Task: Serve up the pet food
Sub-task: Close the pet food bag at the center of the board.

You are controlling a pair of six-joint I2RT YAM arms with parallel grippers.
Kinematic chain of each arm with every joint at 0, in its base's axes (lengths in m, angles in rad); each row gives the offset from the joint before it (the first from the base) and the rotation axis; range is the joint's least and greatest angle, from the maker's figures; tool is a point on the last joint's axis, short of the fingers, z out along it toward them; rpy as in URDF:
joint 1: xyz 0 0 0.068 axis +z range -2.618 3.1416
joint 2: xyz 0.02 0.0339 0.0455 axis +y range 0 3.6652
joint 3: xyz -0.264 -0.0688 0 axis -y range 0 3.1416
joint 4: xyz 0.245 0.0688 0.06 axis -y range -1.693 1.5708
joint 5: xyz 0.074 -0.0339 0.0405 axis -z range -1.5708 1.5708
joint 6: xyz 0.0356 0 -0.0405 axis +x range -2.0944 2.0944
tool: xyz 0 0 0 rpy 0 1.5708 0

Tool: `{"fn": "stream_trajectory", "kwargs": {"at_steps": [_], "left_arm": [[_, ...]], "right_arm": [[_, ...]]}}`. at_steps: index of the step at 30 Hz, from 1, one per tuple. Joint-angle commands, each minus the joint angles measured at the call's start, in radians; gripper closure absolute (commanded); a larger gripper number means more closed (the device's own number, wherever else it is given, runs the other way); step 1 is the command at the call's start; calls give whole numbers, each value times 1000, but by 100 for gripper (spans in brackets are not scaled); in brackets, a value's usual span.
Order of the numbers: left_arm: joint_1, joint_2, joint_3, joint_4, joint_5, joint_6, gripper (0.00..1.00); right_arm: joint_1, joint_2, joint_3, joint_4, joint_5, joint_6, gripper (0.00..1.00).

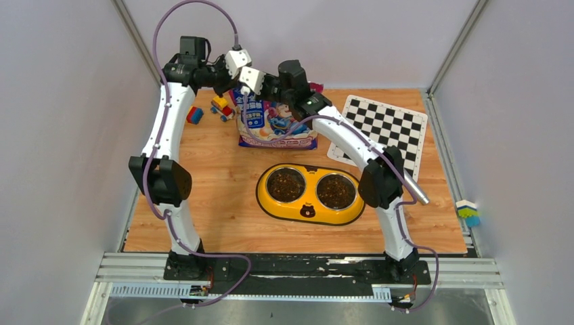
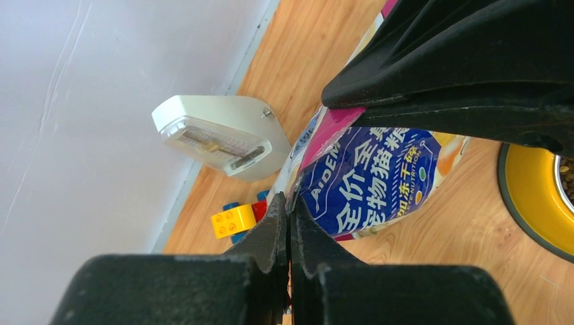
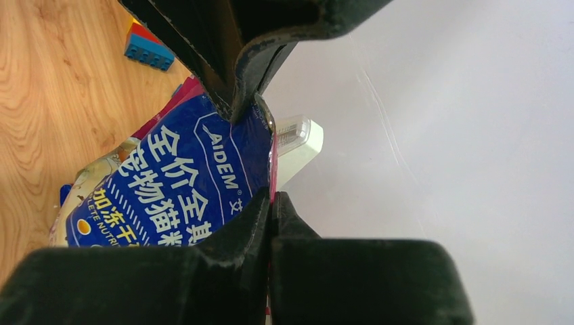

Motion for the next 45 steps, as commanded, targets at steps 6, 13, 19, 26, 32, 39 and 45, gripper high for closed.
{"fn": "stream_trajectory", "kwargs": {"at_steps": [6,13,19,26,32,39,45], "left_arm": [[33,-143,9,12,35,29,100],[44,-146,0,12,39,31,100],[47,-145,0,11,44,32,100],[51,-145,-4,8,52,33,100],[54,-145,-7,7,49,38,100],[64,-146,-8,11,50,36,100],[68,-153,-19,18,50,26,100]], "right_arm": [[-140,-145,-154,10,140,67,100],[-191,-175,-181,-46,96,39,100],[-231,-173,-181,-62,101,18,94],[-260,-157,-154,-70,134,-5,97],[-287,-150,-117,-68,172,-17,100],[-312,-166,-104,-68,184,-27,100],[-314,-136,-49,-70,296,10,100]]}}
